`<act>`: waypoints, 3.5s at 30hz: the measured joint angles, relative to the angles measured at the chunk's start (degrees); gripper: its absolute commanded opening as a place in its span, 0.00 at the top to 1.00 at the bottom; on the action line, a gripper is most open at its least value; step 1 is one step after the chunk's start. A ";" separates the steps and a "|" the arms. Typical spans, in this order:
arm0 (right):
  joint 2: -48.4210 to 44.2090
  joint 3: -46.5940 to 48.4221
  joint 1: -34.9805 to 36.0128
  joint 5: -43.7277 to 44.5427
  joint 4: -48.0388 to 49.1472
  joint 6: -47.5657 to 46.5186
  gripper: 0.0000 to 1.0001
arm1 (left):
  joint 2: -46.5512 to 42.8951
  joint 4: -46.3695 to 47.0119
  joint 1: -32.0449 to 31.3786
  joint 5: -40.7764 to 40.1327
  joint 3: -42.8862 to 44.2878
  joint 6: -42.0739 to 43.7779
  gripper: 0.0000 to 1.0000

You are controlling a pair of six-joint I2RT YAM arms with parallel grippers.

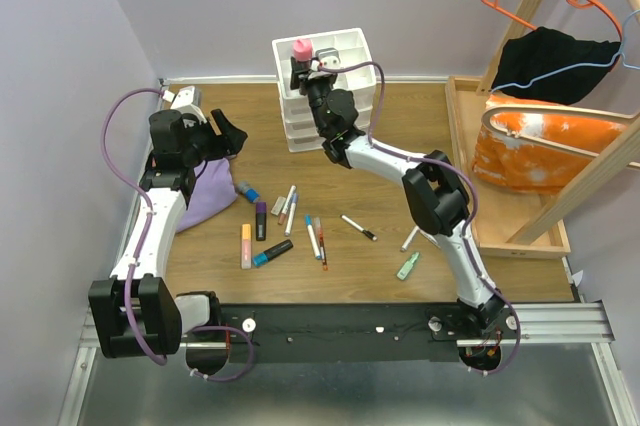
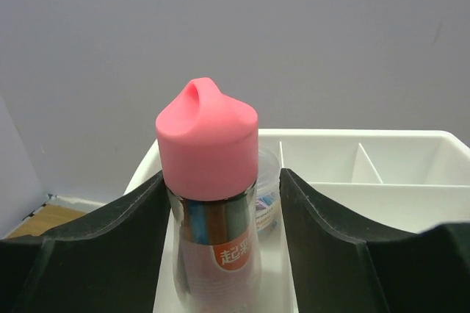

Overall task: Sort the stationery into containers
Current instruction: Place the stationery in the storage box, then pick up the pen from the center of the board.

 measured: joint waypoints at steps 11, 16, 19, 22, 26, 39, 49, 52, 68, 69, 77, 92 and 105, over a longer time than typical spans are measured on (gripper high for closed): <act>-14.53 -10.34 0.07 0.79 -10.14 -0.94 0.23 | -2.34 0.39 0.28 0.04 0.00 -0.48 0.18; -33.75 -22.21 0.07 -2.29 -22.84 1.14 0.00 | -4.98 0.33 0.74 0.00 0.00 -0.70 0.11; -43.63 -27.28 0.07 -5.01 -29.00 2.80 0.00 | -5.97 0.09 1.36 0.04 0.00 -0.85 0.11; -51.49 -34.42 0.11 -8.04 -35.41 3.69 0.00 | -6.47 0.02 1.66 0.24 -0.26 -1.09 0.11; -53.62 -41.16 0.11 -9.86 -40.98 4.35 0.00 | -6.36 -0.11 1.73 0.72 -0.83 -1.33 0.11; -54.29 -47.43 0.15 -29.66 -59.78 -2.03 0.14 | -3.52 -9.81 -5.07 0.83 -0.09 13.75 0.15; -46.21 -43.93 0.17 -33.90 -65.46 -2.01 0.31 | 1.73 -23.74 -7.67 -2.01 0.24 25.38 0.19; -43.28 -42.71 0.33 -34.29 -66.64 -1.97 0.34 | 3.78 -26.14 -7.67 -3.63 0.24 26.84 0.20; -37.27 -38.45 0.50 -36.22 -72.70 -5.64 0.49 | 8.31 -28.79 -7.67 -2.82 7.30 42.47 0.19; -37.20 -38.60 0.50 -36.24 -73.53 -5.79 0.50 | 8.74 -28.79 -7.67 -2.56 7.65 42.45 0.19; -36.96 -40.39 0.66 -34.73 -79.49 -4.76 0.51 | 10.67 -28.20 -7.67 -2.10 8.28 41.22 0.20; -50.21 -46.51 -7.06 -30.99 -84.26 2.29 0.31 | 7.54 -39.65 -26.51 20.17 10.03 71.41 0.22; -58.38 -31.98 -19.87 -28.87 -81.48 10.54 0.28 | 31.54 -33.53 -40.48 26.58 21.84 86.51 0.33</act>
